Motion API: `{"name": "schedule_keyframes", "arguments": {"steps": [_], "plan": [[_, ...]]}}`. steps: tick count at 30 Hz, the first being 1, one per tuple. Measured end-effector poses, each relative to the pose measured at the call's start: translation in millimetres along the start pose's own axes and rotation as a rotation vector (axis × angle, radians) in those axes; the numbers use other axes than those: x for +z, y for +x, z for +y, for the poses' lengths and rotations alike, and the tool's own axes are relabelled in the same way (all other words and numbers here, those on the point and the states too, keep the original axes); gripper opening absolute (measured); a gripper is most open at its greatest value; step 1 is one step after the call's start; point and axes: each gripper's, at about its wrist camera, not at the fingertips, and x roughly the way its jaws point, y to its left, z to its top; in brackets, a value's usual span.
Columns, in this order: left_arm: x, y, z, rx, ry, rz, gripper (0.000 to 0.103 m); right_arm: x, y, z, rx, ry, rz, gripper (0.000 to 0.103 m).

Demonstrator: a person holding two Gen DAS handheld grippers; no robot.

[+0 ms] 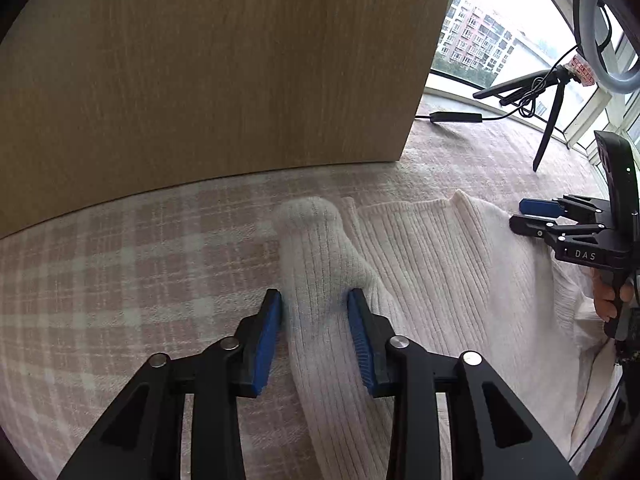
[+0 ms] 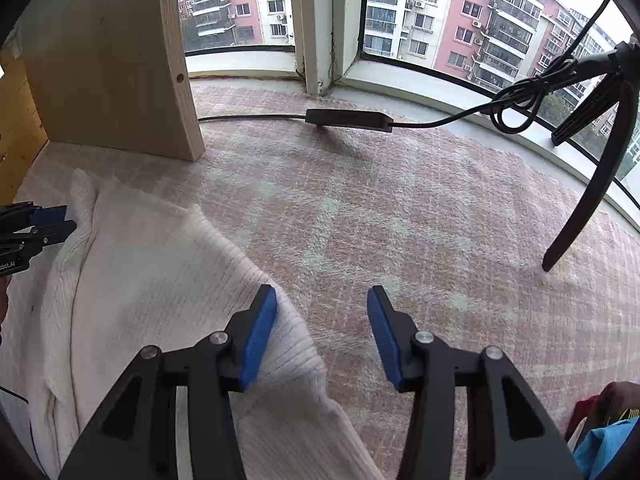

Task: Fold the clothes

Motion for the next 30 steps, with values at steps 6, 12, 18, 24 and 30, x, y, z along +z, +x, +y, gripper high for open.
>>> {"name": "schedule_keyframes", "arguments": {"steps": [6,12,18,24,30], "plan": [[-7.2,-31.0,5.2,0.142,0.004,-0.084,0.007,-6.3,-11.7,5.9,0.09,0.018,-0.051,0.007],[-4.7,-18.8,11.2,0.193,0.05,-0.047,0.025,-3.2,-2.1,-3.0,-0.033,0.041,-0.027,0.01],[-8.0,-56.1,3.0,0.177,0.06,-0.142,0.027,-4.5,-34.8,-0.5,-0.006,0.079,-0.095,0.011],[-9.5,-26.6,-5.0,0.179,0.102,-0.079,0.028,-11.8,-64.1,11.0,0.177,0.137,-0.116,0.018],[-38.1,-124.6,-19.7,0.105,0.033,-0.171,0.025,-34.6,-136.1,5.4,0.322,0.194,-0.192,0.027]]}}
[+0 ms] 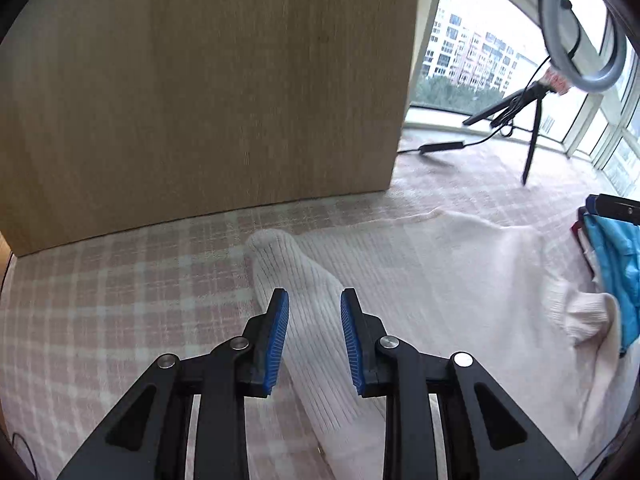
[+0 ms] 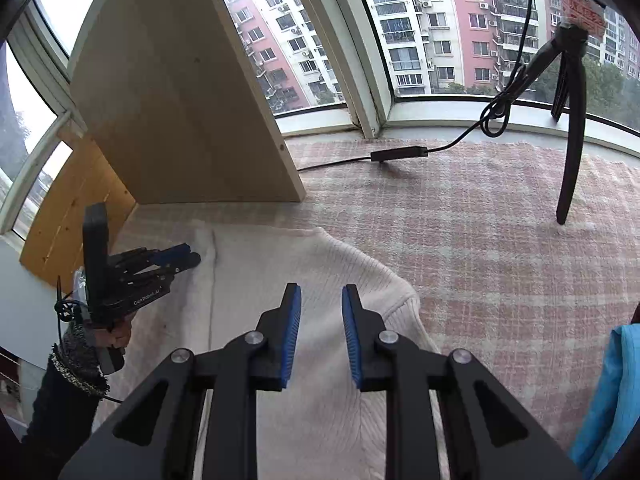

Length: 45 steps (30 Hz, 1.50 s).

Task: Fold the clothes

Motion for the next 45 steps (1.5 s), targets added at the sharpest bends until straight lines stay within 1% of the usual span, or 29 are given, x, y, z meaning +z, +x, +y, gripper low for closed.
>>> {"name": "schedule_keyframes", "arguments": {"steps": [1,2,3,4,6,9,12,13,14,15,17,19,20,21,23,24,26,28,30,33,35,36,37,38,39,41,42,43,45], "plan": [[-7.6,-27.4,-4.9,0.015,0.015,-0.016,0.025,-0.4,-17.4,2.5,0.024,0.004,-0.03,0.036],[-15.3,-54.8,-9.8,0.029,0.031,-0.032,0.025,-2.4,-36.1,1.3,0.05,0.009,-0.061,0.041],[-22.9,-82.3,-14.7,0.044,0.046,-0.048,0.027,-5.7,-54.1,-0.4,0.078,0.01,-0.085,0.05],[-30.6,-109.9,-17.8,0.052,0.056,-0.064,0.027,-10.3,-71.4,-2.8,0.109,0.007,-0.104,0.051],[-50.2,-159.8,-27.3,0.035,0.066,-0.081,0.027,-23.2,-103.6,-9.8,0.147,-0.001,-0.138,0.051],[-86.6,-219.5,-51.2,0.041,0.089,-0.073,0.027,-49.5,-144.0,-24.8,0.177,0.01,-0.154,0.051],[-114.5,-260.1,-87.4,0.023,0.128,-0.051,0.028,-78.9,-184.7,-44.6,0.197,0.048,-0.125,0.051],[-123.4,-270.3,-101.0,0.011,0.141,-0.051,0.028,-86.0,-205.5,-45.6,0.201,0.061,-0.127,0.051],[-133.2,-275.4,-115.7,-0.014,0.146,-0.061,0.033,-92.9,-230.3,-46.0,0.202,0.072,-0.141,0.051],[-144.3,-275.7,-129.5,-0.052,0.148,-0.056,0.037,-100.2,-257.3,-45.2,0.199,0.081,-0.167,0.051],[-167.6,-265.9,-158.8,-0.136,0.183,-0.018,0.037,-120.6,-306.3,-45.1,0.198,0.087,-0.216,0.054],[-190.6,-243.7,-194.9,-0.207,0.274,-0.013,0.037,-143.1,-351.4,-40.8,0.202,0.094,-0.303,0.069],[-198.2,-230.5,-213.0,-0.238,0.313,-0.024,0.038,-156.0,-361.8,-39.8,0.158,0.124,-0.348,0.071],[-201.9,-213.9,-229.9,-0.255,0.328,-0.027,0.038,-169.0,-370.2,-39.0,0.107,0.157,-0.392,0.073],[-201.8,-180.1,-260.3,-0.258,0.355,-0.003,0.037,-195.0,-387.0,-37.3,0.004,0.225,-0.478,0.073],[-200.9,-164.2,-275.3,-0.255,0.372,0.01,0.037,-200.1,-387.8,-34.8,-0.025,0.214,-0.458,0.073],[-198.4,-133.2,-302.4,-0.246,0.408,0.038,0.037,-204.9,-385.1,-28.6,-0.046,0.143,-0.357,0.073],[-193.2,-105.8,-317.7,-0.224,0.448,0.076,0.038,-210.9,-382.4,-24.0,-0.062,0.09,-0.287,0.073],[-187.9,-78.4,-333.1,-0.202,0.487,0.113,0.037,-218.1,-381.8,-25.6,-0.067,0.062,-0.246,0.073],[-182.3,-43.0,-349.3,-0.19,0.533,0.172,0.035,-222.7,-380.2,-36.6,-0.026,0.054,-0.216,0.073],[-181.6,-26.1,-356.0,-0.182,0.548,0.214,0.034,-214.3,-377.0,-44.9,0.007,0.04,-0.186,0.073],[-180.9,-19.6,-358.9,-0.181,0.551,0.226,0.032,-206.1,-375.8,-49.5,0.009,0.026,-0.174,0.073],[-179.5,-17.2,-360.5,-0.191,0.543,0.225,0.031,-195.4,-370.3,-53.1,0.002,0.003,-0.163,0.073],[-177.9,-16.3,-361.0,-0.213,0.528,0.225,0.02,-184.2,-364.0,-56.5,-0.006,-0.022,-0.15,0.073],[-176.1,-16.9,-361.1,-0.233,0.505,0.23,0.003,-173.1,-357.7,-59.9,-0.014,-0.046,-0.138,0.073],[-172.4,-24.8,-360.6,-0.266,0.433,0.248,0.003,-146.8,-337.2,-63.6,-0.01,-0.086,-0.104,0.073],[-171.8,-35.1,-361.2,-0.283,0.409,0.241,0.003,-132.7,-324.1,-64.6,-0.007,-0.103,-0.081,0.073],[-171.7,-50.3,-361.9,-0.304,0.391,0.223,0.003,-117.5,-309.6,-63.7,0.001,-0.128,-0.055,0.073],[-172.6,-87.0,-362.0,-0.354,0.353,0.179,0.003,-89.1,-274.7,-57.2,-0.015,-0.17,-0.001,0.073]]}}
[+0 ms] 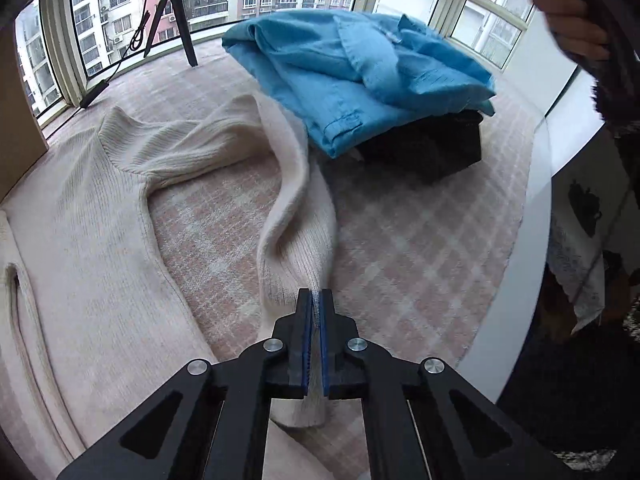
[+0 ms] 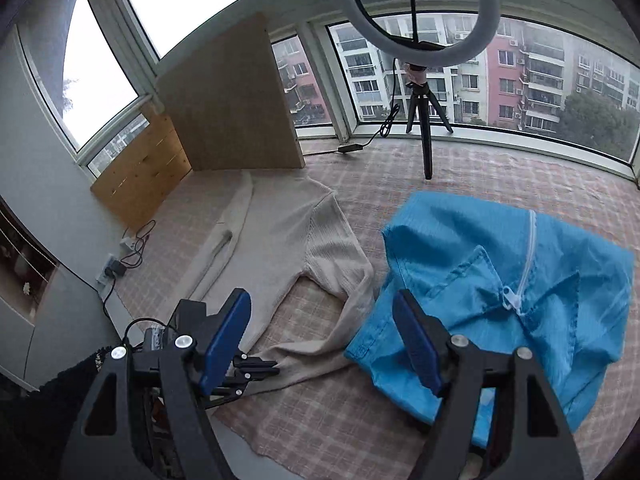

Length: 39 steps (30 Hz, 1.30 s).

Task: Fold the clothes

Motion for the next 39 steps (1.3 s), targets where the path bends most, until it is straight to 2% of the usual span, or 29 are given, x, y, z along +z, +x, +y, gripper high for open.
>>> {"name": "schedule_keyframes", "arguments": {"steps": [3,6,9,11,15,17,18,21,23,26,29,30,31,32,33,35,37,38,39], "plan": [[-10.1,-44.2,-15.7,-0.038,-0.054,-0.075,0.003,37.3,59.5,8.9,-0.038,-0.069,0.091,0.073],[-17.7,-61.1,-21.0,-0.022,-0.089,-0.094,0.003,57.2,126.5,11.5,-0.104,-0.104,0.218,0.073],[-24.4,-65.5,-19.4,0.001,-0.124,-0.099,0.003,60.8,188.8,10.4,-0.176,-0.132,0.342,0.073],[-28.9,-62.2,-13.7,0.018,-0.155,-0.095,0.003,57.9,221.1,5.1,-0.179,-0.117,0.403,0.073],[-36.1,-60.0,-7.0,0.02,-0.197,-0.106,0.003,53.8,259.0,-9.8,-0.192,-0.05,0.465,0.07],[-38.8,-63.6,-7.8,0.015,-0.206,-0.124,0.003,52.9,267.9,-17.4,-0.167,-0.01,0.481,0.037],[-40.5,-66.0,-8.1,0.017,-0.208,-0.133,0.003,52.8,269.5,-21.1,-0.137,0.014,0.489,0.004],[-51.0,-76.7,-6.7,0.05,-0.219,-0.153,0.003,60.2,257.8,-25.6,-0.048,0.075,0.449,0.004],[-63.5,-85.2,-3.1,0.09,-0.24,-0.157,0.003,69.4,244.6,-18.2,-0.046,0.061,0.414,0.004],[-85.4,-96.4,2.9,0.149,-0.278,-0.15,0.003,88.5,228.9,3.7,0.006,0.05,0.373,0.004],[-108.5,-95.9,15.2,0.21,-0.32,-0.114,0.007,111.8,235.8,42.3,0.021,-0.013,0.343,0.004],[-116.8,-91.5,23.2,0.254,-0.344,-0.082,0.008,122.2,246.7,57.9,0.057,-0.022,0.33,0.007],[-124.9,-88.8,30.7,0.291,-0.373,-0.055,0.008,128.7,262.1,76.5,0.102,-0.046,0.331,0.016],[-132.6,-89.1,37.1,0.314,-0.41,-0.033,0.007,129.1,279.6,95.4,0.105,-0.083,0.361,0.024],[-140.2,-89.4,43.5,0.337,-0.447,-0.011,0.006,128.1,293.7,107.5,0.051,-0.106,0.396,0.029],[-153.4,-91.4,52.1,0.373,-0.5,0.019,0.007,125.0,292.7,121.9,0.008,-0.123,0.406,0.029],[-157.0,-99.4,41.9,0.363,-0.462,-0.009,0.014,116.5,266.0,121.8,0.065,-0.137,0.36,0.029],[-158.0,-101.2,36.8,0.356,-0.444,-0.018,0.019,108.5,250.4,119.9,0.073,-0.159,0.343,0.029],[-157.7,-98.8,31.5,0.344,-0.427,-0.017,0.019,98.6,239.1,114.0,0.06,-0.166,0.336,0.029]]}}
